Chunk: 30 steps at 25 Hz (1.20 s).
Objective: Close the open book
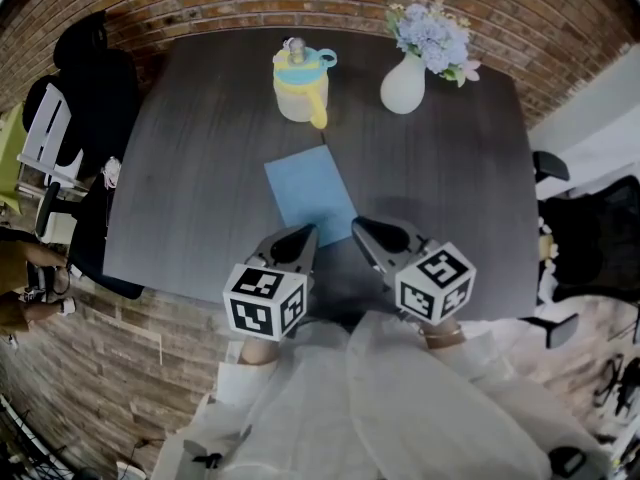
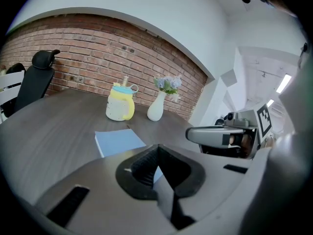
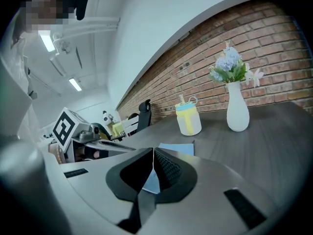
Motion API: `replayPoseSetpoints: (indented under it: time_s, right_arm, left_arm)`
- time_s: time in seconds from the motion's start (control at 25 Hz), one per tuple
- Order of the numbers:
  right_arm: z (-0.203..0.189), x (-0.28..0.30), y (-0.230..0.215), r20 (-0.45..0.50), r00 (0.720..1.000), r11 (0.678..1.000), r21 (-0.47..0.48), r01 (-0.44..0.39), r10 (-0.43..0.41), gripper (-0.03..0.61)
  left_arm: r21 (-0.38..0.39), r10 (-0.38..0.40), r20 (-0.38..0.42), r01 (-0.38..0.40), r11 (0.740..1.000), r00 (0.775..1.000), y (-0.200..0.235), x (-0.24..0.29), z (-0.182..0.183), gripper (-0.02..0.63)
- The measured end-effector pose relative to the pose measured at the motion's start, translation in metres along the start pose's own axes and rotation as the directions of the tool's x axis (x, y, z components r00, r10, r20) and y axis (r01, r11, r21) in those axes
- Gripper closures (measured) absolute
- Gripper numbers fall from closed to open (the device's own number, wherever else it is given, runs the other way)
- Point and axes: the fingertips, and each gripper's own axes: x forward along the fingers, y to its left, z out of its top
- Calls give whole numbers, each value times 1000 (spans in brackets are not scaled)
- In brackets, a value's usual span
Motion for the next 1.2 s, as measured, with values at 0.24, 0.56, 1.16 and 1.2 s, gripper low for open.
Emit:
replayPoseSetpoints:
  time_s: [0.24,0.56,1.16,1.2]
  right_arm:
    - [-3,-3,-1,5,1000,1000,-15,19,-19,569]
    - [-14,-5,5,-25,1000,999,-30,13,-13,571]
    - [-20,-3,12,-53,999,1000,-27,-8,6,571]
    - [-20,-3,13,-55,998,1000,-24,-10,9,571]
  left_arm:
    - [10,-10,-14,10,1000,1000,-4,-4,-5,609]
    - [0,-6,-29,6,1000,1000,-4,-5,-18,607]
    - [-20,-11,-32,10,1000,999,-2,-7,-22,607]
    - [-22,-11,-32,10,1000,999,-2,-8,-23,607]
